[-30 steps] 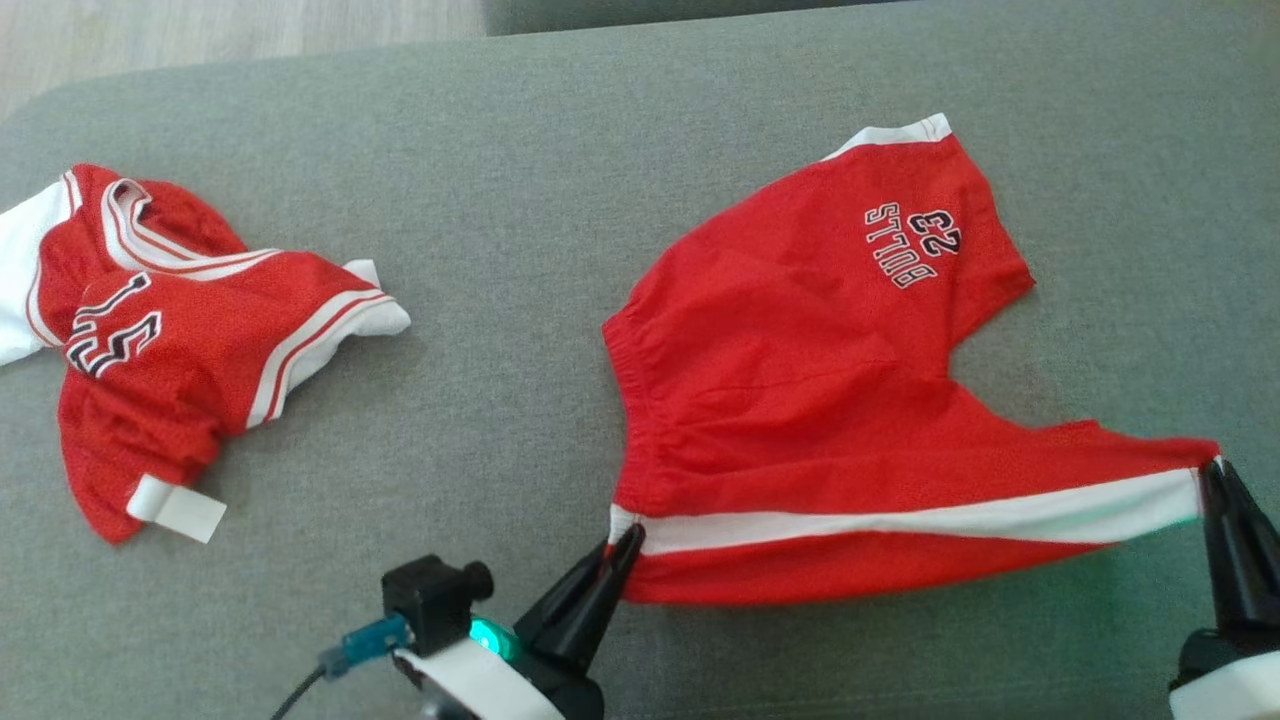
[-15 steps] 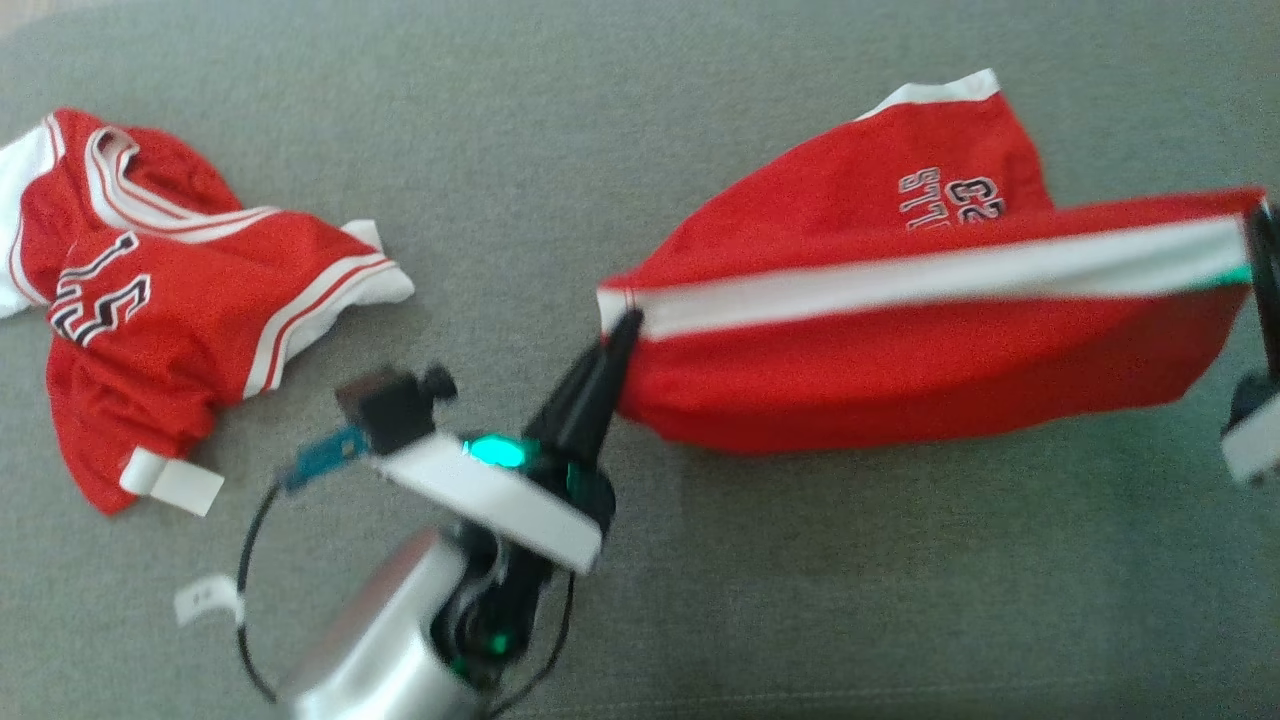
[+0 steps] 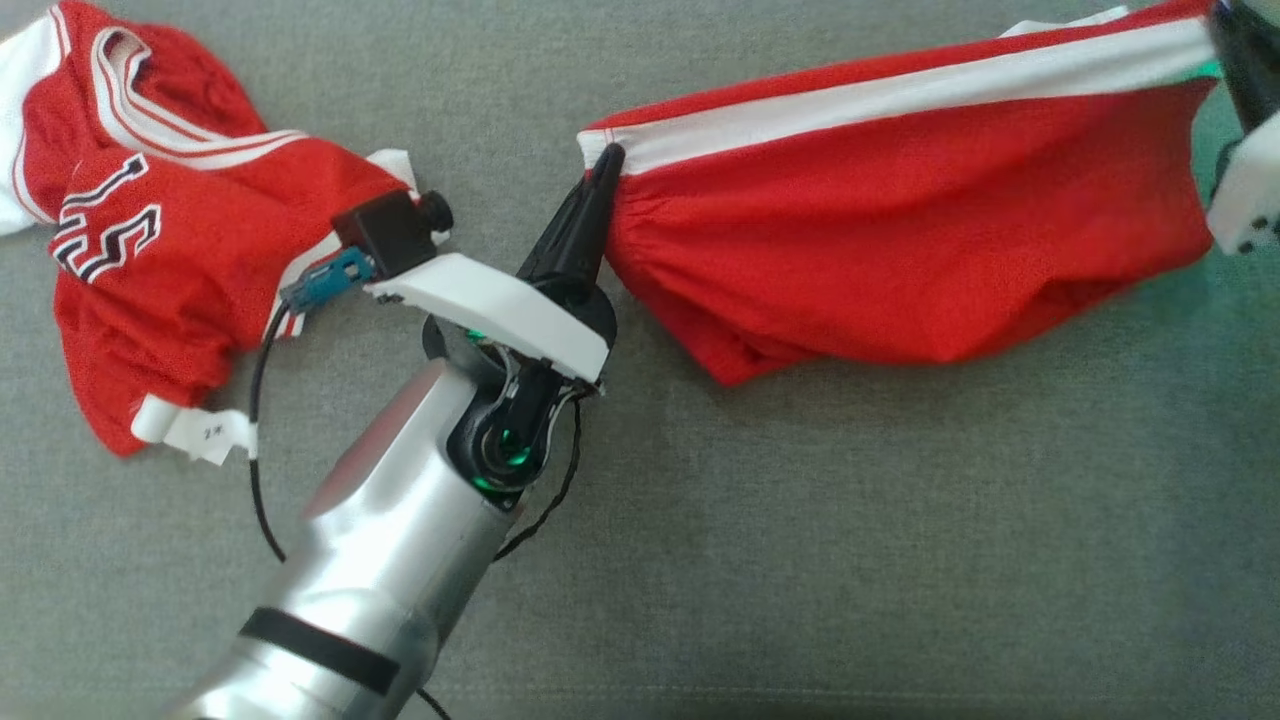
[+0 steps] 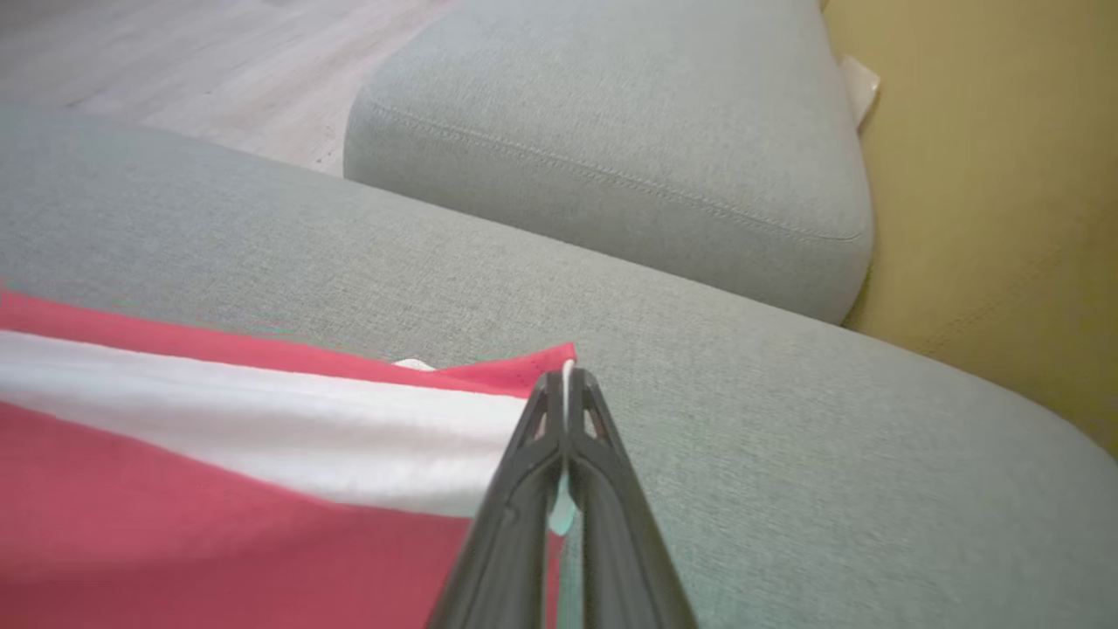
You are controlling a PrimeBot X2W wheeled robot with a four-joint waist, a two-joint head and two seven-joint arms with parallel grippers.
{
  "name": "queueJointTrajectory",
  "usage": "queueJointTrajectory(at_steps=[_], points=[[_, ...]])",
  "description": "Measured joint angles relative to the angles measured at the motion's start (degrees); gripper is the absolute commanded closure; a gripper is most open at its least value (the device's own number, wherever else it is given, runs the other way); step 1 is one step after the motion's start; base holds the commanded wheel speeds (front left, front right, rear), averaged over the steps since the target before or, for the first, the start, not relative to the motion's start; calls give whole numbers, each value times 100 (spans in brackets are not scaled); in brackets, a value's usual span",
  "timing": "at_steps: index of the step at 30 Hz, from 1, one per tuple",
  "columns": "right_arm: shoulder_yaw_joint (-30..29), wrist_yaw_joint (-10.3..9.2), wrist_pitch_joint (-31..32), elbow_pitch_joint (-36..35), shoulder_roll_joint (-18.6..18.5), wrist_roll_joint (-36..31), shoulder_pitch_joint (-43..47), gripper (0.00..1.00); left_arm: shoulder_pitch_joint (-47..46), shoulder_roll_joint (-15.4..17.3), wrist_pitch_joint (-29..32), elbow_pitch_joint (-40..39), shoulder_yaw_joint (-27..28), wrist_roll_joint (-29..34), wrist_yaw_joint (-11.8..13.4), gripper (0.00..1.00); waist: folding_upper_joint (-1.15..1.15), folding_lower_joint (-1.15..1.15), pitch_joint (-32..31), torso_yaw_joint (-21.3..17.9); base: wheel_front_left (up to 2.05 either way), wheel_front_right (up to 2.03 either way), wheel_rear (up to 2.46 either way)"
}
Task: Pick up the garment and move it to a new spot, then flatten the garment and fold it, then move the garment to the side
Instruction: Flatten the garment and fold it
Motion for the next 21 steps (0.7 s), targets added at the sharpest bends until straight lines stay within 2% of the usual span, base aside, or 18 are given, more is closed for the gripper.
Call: queueJointTrajectory(at_steps=[2, 3, 4, 5, 6, 7, 8, 9, 13, 17, 18, 21], points=[[194, 0, -165, 380, 19, 26, -250, 98, -88, -18, -51, 160, -64, -64, -34, 100, 0, 0, 74, 34, 0, 0, 0], [278, 0, -283, 556, 38, 45, -365, 69, -125, -18, -76, 211, -108, -138, -36, 100, 0, 0, 107, 46, 0, 0, 0], [312, 0, -396, 731, 88, 91, -466, 21, -159, -18, -98, 241, -166, -222, -36, 96, 0, 0, 133, 56, 0, 0, 0], [360, 0, -509, 887, 148, 140, -560, 0, -203, -19, -131, 280, -215, -276, -38, 80, 0, 0, 152, 62, 0, 0, 0], [424, 0, -633, 1021, 187, 175, -633, 0, -263, -20, -133, 319, -265, -280, -47, 62, 0, 0, 161, 67, 0, 0, 0], [465, 0, -767, 1139, 226, 178, -684, 0, -330, -19, -160, 371, -342, -222, -77, 61, 0, 0, 161, 69, 0, 0, 0], [480, 0, -912, 1243, 257, 188, -719, 0, -388, -23, -176, 434, -401, -122, -81, 47, 0, 0, 154, 71, 0, 0, 0], [471, 0, -1074, 1335, 285, 248, -727, 0, -414, -36, -177, 487, -419, -60, -81, 0, 0, 0, 138, 70, 0, 0, 0], [470, 0, -1454, 1600, 347, 627, -676, 0, -350, -44, -182, 501, -219, 691, 16, 0, 0, 0, 5, 48, 0, 0, 0], [575, 0, -1427, 1656, 379, 1059, -362, 0, 37, -21, -183, -188, 381, 2357, 437, 0, 0, 0, -197, -18, 0, 0, 0], [575, 0, -1427, 1656, 379, 1059, -362, 0, 37, -21, -183, -188, 381, 2357, 437, 0, 0, 0, -197, -18, 0, 0, 0], [731, 0, -1333, 1822, 387, 1229, 55, 0, 701, -16, -209, -903, 704, 3470, 727, 0, 0, 0, -366, -48, 0, 0, 0]])
